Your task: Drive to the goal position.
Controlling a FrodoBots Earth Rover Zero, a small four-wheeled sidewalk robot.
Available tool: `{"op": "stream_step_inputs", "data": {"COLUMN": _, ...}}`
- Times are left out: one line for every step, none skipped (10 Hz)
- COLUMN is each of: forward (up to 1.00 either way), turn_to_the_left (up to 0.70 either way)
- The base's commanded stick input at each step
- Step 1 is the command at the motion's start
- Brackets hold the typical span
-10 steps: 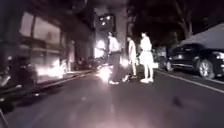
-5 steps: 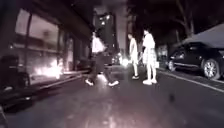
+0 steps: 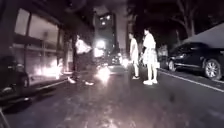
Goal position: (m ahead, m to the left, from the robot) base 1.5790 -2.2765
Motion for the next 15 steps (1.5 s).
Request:
{"op": "stream_step_inputs", "data": {"forward": 0.00, "turn_to_the_left": 0.45}}
{"op": "stream_step_inputs", "data": {"forward": 0.00, "turn_to_the_left": 0.45}}
{"op": "stream_step_inputs", "data": {"forward": 0.00, "turn_to_the_left": 0.45}}
{"op": "stream_step_inputs", "data": {"forward": 0.00, "turn_to_the_left": 0.45}}
{"op": "stream_step_inputs", "data": {"forward": 0.00, "turn_to_the_left": 0.30}}
{"op": "stream_step_inputs", "data": {"forward": 0.00, "turn_to_the_left": 0.10}}
{"op": "stream_step_inputs", "data": {"forward": 0.00, "turn_to_the_left": 0.00}}
{"op": "stream_step_inputs", "data": {"forward": 0.00, "turn_to_the_left": 0.00}}
{"op": "stream_step_inputs", "data": {"forward": 0.00, "turn_to_the_left": 0.00}}
{"op": "stream_step_inputs", "data": {"forward": 0.00, "turn_to_the_left": 0.00}}
{"op": "stream_step_inputs", "data": {"forward": 0.00, "turn_to_the_left": 0.00}}
{"op": "stream_step_inputs", "data": {"forward": 0.00, "turn_to_the_left": 0.00}}
{"op": "stream_step_inputs", "data": {"forward": 0.00, "turn_to_the_left": 0.00}}
{"op": "stream_step_inputs", "data": {"forward": 0.00, "turn_to_the_left": 0.00}}
{"op": "stream_step_inputs", "data": {"forward": 0.00, "turn_to_the_left": 0.00}}
